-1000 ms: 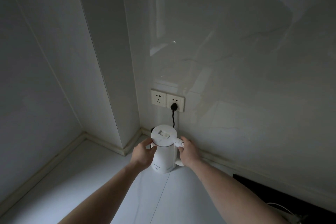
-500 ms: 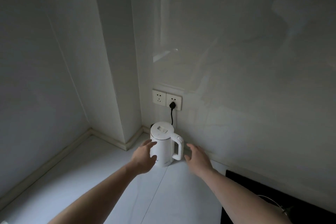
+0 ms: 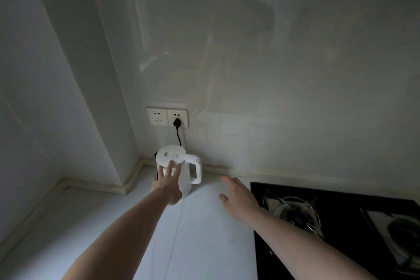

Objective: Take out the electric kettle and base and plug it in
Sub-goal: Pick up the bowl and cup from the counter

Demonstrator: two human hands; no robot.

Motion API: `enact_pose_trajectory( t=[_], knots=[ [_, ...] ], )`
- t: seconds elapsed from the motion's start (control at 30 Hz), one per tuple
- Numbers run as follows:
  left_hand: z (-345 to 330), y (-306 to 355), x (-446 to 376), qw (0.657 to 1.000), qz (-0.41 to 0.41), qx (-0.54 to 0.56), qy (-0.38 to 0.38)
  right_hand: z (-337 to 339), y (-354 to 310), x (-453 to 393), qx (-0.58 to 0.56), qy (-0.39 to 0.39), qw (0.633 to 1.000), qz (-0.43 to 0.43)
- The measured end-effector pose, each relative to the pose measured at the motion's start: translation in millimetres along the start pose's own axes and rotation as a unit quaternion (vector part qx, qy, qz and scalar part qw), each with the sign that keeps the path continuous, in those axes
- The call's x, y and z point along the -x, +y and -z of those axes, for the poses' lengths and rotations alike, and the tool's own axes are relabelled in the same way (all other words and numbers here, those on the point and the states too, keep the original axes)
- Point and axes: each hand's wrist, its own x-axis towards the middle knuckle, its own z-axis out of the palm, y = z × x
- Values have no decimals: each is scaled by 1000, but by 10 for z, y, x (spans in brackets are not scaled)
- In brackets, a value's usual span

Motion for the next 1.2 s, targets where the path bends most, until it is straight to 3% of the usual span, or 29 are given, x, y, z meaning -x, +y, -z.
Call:
enact_pose_trajectory(
  t=[0.13, 0.27, 0.4, 0.73, 0.97, 1.2],
  knots=[
    [87, 372, 105, 999, -15, 17, 23, 269, 309, 351, 11, 23, 999, -48],
    [168, 1211, 330, 988, -123, 39, 80, 659, 804, 813, -9, 51, 994, -98],
    [127, 2346, 750, 967, -229, 59, 91, 1094, 1493, 1433, -3, 78, 985, -153],
    [-232, 4982, 2050, 928, -365, 39, 59, 2144, 3435, 3404, 55, 142, 954, -260],
    [-399, 6298, 2766, 898, -437, 21, 48, 2513, 4407, 4528, 12, 168, 929, -329],
    [-540, 7567, 2902, 869, -493, -11, 27, 2808, 5303, 5123, -17, 220, 888, -403]
  ],
)
